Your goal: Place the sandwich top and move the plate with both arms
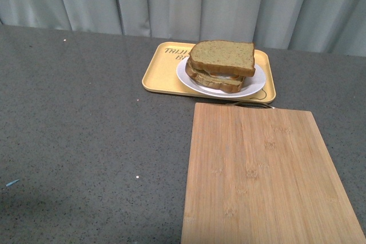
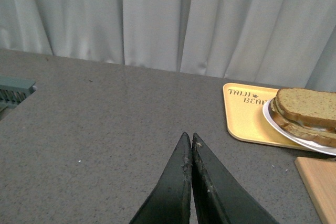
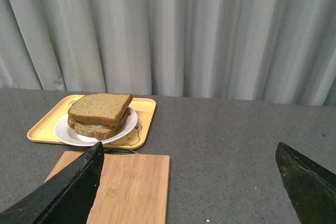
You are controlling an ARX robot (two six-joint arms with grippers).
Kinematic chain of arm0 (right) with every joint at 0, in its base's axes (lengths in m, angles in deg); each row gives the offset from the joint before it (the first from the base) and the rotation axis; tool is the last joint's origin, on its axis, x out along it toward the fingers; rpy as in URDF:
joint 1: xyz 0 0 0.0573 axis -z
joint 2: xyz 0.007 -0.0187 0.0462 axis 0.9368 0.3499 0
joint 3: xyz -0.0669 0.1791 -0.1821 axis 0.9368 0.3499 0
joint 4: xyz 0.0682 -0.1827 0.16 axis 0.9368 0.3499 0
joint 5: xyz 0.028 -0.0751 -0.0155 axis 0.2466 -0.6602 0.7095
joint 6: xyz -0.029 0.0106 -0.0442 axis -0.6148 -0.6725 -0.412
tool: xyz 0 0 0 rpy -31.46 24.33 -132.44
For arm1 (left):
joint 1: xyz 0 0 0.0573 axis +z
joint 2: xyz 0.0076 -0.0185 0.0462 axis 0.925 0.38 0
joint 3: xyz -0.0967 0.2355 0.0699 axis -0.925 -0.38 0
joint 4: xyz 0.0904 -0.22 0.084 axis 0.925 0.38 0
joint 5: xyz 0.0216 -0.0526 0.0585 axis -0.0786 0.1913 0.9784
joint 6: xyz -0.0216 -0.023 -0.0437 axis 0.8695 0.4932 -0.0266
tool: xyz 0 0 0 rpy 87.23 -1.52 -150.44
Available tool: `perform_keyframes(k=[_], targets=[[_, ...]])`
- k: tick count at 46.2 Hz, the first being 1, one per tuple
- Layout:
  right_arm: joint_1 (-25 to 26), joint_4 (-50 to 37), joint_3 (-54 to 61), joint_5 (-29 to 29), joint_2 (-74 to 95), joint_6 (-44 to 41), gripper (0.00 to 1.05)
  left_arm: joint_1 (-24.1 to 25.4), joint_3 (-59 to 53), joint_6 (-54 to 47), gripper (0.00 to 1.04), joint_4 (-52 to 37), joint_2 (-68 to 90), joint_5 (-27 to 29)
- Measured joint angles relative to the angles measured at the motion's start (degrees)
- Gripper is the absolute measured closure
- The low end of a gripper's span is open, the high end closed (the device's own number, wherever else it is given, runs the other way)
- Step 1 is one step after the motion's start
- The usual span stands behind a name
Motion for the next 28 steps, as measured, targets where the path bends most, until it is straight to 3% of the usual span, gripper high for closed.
perform_keyframes(k=[28], targets=[[0.0, 0.0, 0.0, 0.0, 0.0, 0.0, 0.09, 0.1, -3.5, 0.0, 1.01, 23.7, -29.0, -0.4]])
